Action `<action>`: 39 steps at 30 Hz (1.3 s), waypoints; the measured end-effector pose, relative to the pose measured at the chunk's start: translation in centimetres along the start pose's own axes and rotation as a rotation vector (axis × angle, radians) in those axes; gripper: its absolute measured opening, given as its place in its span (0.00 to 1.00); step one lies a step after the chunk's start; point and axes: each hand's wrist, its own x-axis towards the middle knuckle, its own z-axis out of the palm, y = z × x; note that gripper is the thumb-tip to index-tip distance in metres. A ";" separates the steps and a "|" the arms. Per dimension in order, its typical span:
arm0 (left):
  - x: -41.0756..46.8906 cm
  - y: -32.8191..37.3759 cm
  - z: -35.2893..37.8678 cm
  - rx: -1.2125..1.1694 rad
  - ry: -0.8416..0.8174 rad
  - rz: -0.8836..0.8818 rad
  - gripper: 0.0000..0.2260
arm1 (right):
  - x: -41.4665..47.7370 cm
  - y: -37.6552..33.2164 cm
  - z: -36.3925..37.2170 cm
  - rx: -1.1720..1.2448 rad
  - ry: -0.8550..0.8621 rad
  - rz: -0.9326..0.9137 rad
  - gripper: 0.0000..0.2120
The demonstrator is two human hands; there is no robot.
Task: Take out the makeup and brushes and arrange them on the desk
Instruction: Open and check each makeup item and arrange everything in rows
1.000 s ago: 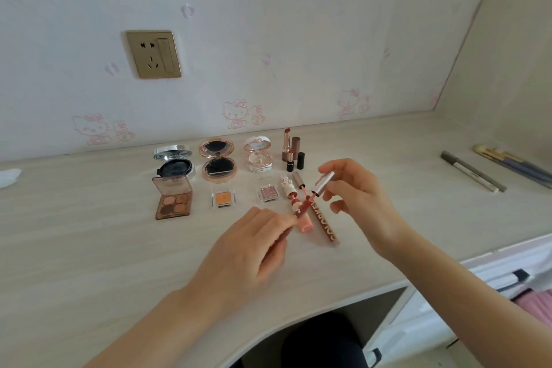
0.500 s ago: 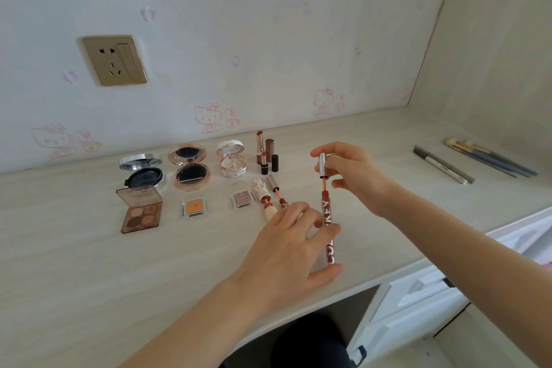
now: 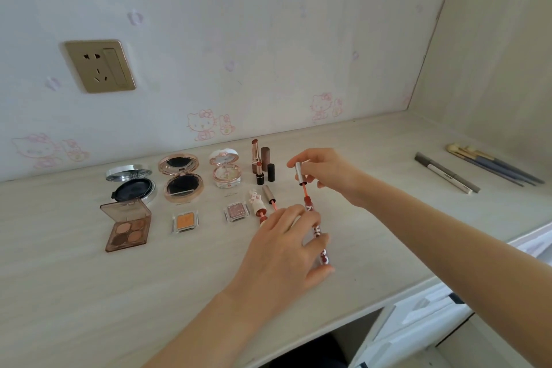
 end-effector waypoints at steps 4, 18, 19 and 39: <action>-0.2 -0.1 0.8 -0.016 0.014 0.013 0.13 | 1.0 0.4 1.5 -0.055 0.029 -0.012 0.10; -0.5 -0.9 1.9 -0.124 0.069 -0.060 0.08 | 3.1 2.5 4.1 -0.229 0.076 -0.058 0.10; -0.5 -0.9 1.9 -0.125 0.070 -0.062 0.08 | 3.2 2.5 4.2 -0.237 0.078 -0.069 0.10; -0.5 -0.7 1.3 -0.229 0.001 -0.117 0.15 | 0.8 2.9 2.0 -0.446 0.034 -0.149 0.14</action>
